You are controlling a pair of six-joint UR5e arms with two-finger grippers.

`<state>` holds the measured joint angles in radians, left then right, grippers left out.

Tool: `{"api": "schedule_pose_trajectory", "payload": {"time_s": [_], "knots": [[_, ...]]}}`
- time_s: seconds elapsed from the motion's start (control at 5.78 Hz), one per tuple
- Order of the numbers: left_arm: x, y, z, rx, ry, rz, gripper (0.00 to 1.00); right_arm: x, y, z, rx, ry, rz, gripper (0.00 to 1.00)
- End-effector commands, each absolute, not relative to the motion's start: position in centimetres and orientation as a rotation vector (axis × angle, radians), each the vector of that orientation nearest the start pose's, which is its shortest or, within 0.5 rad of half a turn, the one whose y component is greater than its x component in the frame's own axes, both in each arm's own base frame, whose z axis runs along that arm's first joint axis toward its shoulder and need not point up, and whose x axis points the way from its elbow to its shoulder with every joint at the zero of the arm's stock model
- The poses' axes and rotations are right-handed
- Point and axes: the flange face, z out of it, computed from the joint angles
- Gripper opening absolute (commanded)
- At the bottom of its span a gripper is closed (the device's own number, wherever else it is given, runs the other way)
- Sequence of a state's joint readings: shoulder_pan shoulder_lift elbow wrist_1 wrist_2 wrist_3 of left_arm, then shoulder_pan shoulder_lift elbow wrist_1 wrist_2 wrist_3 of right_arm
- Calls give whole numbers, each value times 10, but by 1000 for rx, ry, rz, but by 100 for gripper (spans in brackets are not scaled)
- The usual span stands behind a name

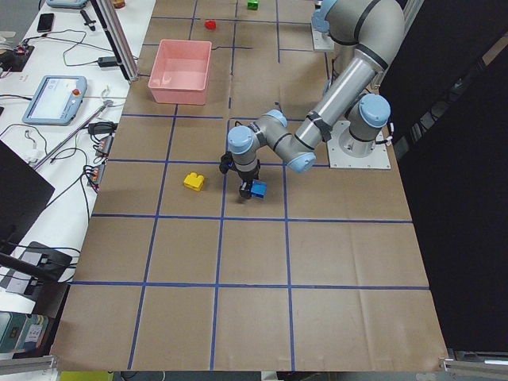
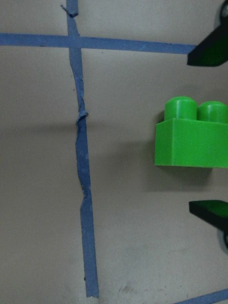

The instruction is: Put all blocks into box

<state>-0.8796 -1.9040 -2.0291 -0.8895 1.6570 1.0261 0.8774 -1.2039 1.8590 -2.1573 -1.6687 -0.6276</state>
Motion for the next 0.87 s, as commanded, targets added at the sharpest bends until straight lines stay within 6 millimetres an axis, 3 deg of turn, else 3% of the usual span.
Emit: {"api": "schedule_pose_trajectory", "payload": {"time_s": [0.0,0.17,0.35,0.69], "knots": [[226,-470,180,525,3113,211,13,-259,-504,197,96,3155,221,99],[222,-475,193,497,3100,184,0,-256,-499,191,92,3152,244,99],[209,-486,210,512,3085,160,0,-259,-497,188,96,3152,256,99],[166,-536,283,515,3108,228,0,-265,-489,175,126,3129,294,99]]}}
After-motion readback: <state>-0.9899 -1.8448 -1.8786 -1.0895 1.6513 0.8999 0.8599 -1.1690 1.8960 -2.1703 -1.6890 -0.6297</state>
